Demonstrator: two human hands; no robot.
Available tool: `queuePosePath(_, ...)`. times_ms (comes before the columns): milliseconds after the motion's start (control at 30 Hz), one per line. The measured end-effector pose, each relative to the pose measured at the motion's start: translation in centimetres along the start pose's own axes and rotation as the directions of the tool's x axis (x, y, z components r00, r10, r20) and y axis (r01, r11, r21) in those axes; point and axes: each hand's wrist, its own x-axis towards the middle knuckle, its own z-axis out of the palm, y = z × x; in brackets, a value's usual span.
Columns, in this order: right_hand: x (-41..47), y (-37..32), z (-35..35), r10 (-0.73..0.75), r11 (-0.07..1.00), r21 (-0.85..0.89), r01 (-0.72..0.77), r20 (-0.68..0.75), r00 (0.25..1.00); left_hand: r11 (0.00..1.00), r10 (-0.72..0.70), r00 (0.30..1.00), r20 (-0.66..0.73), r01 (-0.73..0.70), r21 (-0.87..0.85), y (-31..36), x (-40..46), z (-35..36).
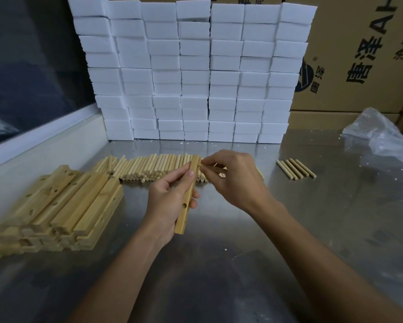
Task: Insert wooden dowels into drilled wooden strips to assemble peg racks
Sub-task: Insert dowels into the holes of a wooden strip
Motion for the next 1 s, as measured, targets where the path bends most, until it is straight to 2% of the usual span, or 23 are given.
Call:
queuePosePath(433, -0.02, 0.28, 0.06, -0.025, 0.999, -0.027, 0.026, 0.044, 0.999, 1.000, 0.025, 1.000, -0.007, -0.025, -0.017, -0.13, -0.21, 0.24)
queuePosePath(733, -0.15, 0.33, 0.31, 0.035, 0.975, -0.219, -0.024, 0.045, 0.998, 1.000, 0.008, 1.000, 0.002, -0.008, -0.024, -0.44, -0.76, 1.00)
queuePosePath(867, 0.03, -0.05, -0.07, -0.033, 0.995, -0.090, 0.039, 0.066, 0.997, 0.998, -0.012, 1.000, -0.019, 0.011, -0.054, -0.02, -0.70, 0.88)
queuePosePath(933, 0.15, -0.10, -0.11, -0.049, 0.994, -0.090, 0.056, 0.085, 0.995, 0.998, -0.014, 0.999, -0.029, 0.012, -0.063, 0.08, -0.65, 0.82)
queuePosePath(1000, 0.13, -0.10, 0.09, 0.001, 0.991, -0.135, 0.010, 0.081, 0.997, 0.998, -0.014, 1.000, -0.018, 0.013, -0.055, 0.04, -0.66, 0.86)
